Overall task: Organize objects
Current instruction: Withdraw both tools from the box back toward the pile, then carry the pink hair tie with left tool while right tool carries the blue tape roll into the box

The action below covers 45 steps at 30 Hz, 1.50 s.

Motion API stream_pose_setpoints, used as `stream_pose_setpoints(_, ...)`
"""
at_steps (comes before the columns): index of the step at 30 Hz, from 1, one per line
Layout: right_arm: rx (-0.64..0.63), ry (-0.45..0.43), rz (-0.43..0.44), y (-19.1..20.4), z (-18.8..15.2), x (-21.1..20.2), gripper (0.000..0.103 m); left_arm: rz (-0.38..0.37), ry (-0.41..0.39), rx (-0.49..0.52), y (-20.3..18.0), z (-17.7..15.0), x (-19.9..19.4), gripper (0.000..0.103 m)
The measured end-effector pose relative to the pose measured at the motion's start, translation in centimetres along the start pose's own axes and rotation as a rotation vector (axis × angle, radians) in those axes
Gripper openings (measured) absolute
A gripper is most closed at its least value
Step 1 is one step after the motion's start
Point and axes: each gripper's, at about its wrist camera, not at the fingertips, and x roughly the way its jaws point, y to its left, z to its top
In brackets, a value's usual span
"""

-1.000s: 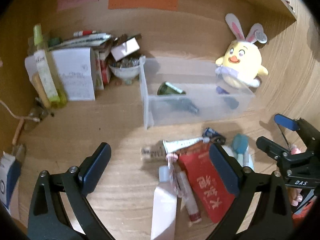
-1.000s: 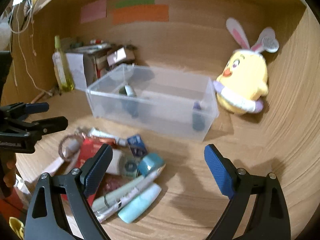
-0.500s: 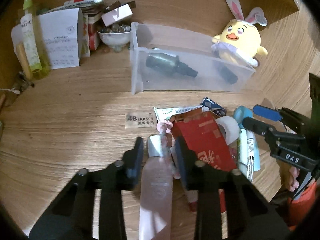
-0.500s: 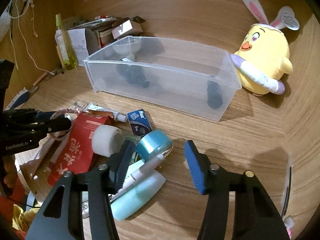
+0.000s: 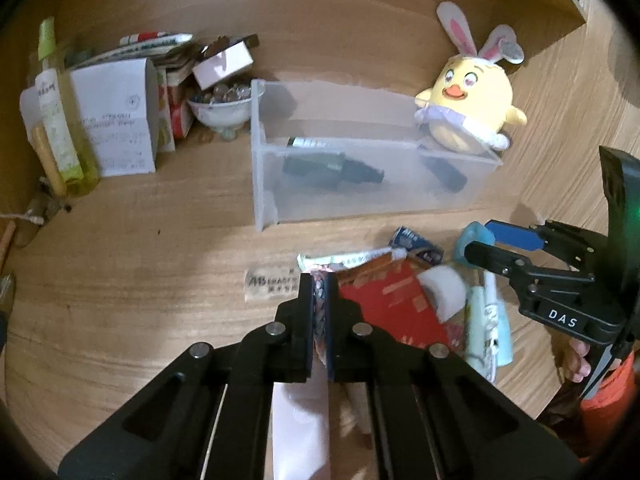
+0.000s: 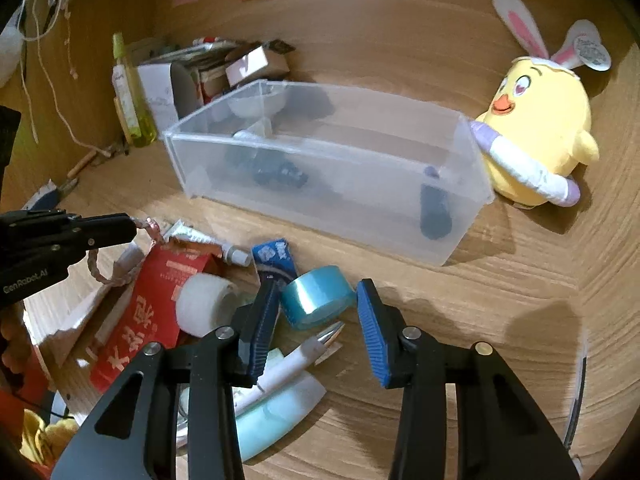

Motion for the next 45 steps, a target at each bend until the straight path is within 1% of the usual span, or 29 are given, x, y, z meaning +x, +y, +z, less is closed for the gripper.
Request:
stream_pose_setpoints(5,0.019,-0.049,0.000,-0.6,0.8,-1.5,0.037,-0.039,-0.034,0.002,-0.5,1.8,-1.0,0.003)
stream_pose_setpoints(11,0.044,-0.106,0.005,-1.3,1.9,-3.1,0.037,-0.051,-0.089,0.031,-1.9,3.9,-2.4,0.003)
stream_pose_setpoints(16,0.056,-0.152,0.003,-1.7,3.3,-4.0,0.037,-0.062,-0.120,0.033,-2.5,5.9,-2.9,0.003)
stream_pose_setpoints(19,0.063,-0.183,-0.001,-2.0,4.5,-4.6,0.037,-0.059,-0.140,0.028,-2.6,7.5,-2.9,0.003)
stream_pose_setpoints(22,0.068,-0.216,-0.010,-2.4,5.8,-5.0,0.037,-0.073,-0.151,0.010,-2.4,9.4,-2.6,0.003)
stream_pose_setpoints(24,0.074,-0.232,-0.016,-2.7,6.7,-5.1,0.037,-0.063,-0.158,0.008,-2.4,10.3,-2.3,0.003)
stream_pose_setpoints(28,0.077,-0.250,-0.043,-3.5,8.6,-4.9,0.037,-0.056,-0.151,0.006,-2.5,12.3,-1.0,0.003)
stream_pose_setpoints(32,0.084,-0.236,-0.063,-4.3,10.2,-3.8,0.037,-0.044,-0.127,0.004,-2.7,13.8,1.0,0.003)
stream_pose_setpoints(36,0.089,-0.199,-0.082,-5.2,11.0,-1.9,0.037,-0.037,-0.103,0.004,-3.3,14.7,3.0,0.003)
stream_pose_setpoints(45,0.103,-0.059,-0.071,-6.4,10.8,3.6,0.037,-0.026,-0.024,0.022,-4.0,15.0,7.2,0.003)
